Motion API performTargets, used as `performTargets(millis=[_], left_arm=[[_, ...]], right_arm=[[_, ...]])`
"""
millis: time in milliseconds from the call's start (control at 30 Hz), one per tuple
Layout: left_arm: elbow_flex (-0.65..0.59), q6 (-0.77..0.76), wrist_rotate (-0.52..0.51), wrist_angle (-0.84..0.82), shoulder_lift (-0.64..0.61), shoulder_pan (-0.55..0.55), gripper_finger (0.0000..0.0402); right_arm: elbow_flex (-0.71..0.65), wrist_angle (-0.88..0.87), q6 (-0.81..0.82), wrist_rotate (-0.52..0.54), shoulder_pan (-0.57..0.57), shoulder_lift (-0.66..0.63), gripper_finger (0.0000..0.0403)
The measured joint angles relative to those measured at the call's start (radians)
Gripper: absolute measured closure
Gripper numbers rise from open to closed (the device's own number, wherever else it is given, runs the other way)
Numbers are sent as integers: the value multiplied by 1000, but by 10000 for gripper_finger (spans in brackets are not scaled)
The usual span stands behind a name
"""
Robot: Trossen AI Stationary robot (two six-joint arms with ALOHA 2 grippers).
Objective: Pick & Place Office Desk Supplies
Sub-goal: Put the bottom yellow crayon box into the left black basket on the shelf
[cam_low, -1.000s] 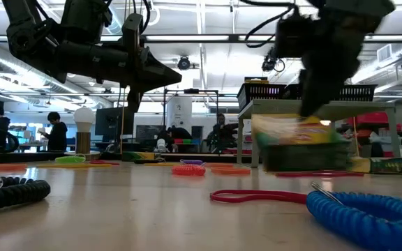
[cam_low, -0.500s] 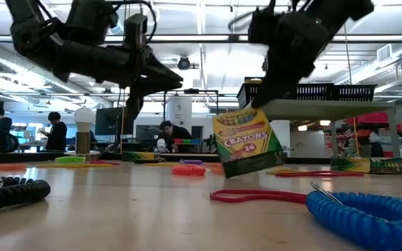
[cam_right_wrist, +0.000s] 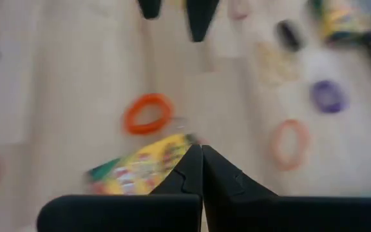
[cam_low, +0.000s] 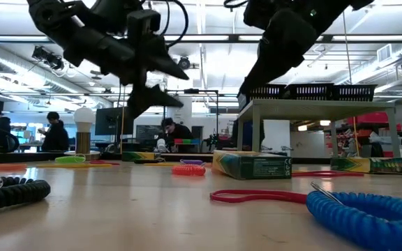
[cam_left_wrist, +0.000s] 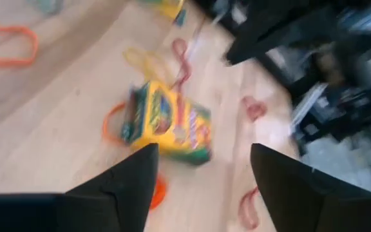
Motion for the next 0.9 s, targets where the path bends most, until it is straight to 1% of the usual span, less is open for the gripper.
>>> performTargets(millis=[100,167,267,367,467,600,700,800,900], left_arm=[[-1,34,-10,9,19,-25,134],[-1,54,-10,45,39,-40,138],[-1,59,-10,109,69,-59,152],[-1,73,-4,170,93,-77,172],[-3,85,-3,203,108,-90,198],[-49,71,-1,227,108,-91,238],[-100,27,2,300,109,-89,263],[-133,-6,5,356,109,-91,275],[-139,-21,5,402,109,-91,276]], right_arm=[[0,2,138,-192,-67,9,389],[0,-2,166,-314,-130,30,363],[0,10,126,-431,-217,51,315],[0,7,52,-506,-267,85,273],[11,-2,-20,-538,-274,128,251],[57,-35,-83,-538,-269,208,247],[97,-44,-110,-517,-278,254,245],[127,-72,-124,-519,-285,295,245],[140,-89,-148,-527,-288,316,245]])
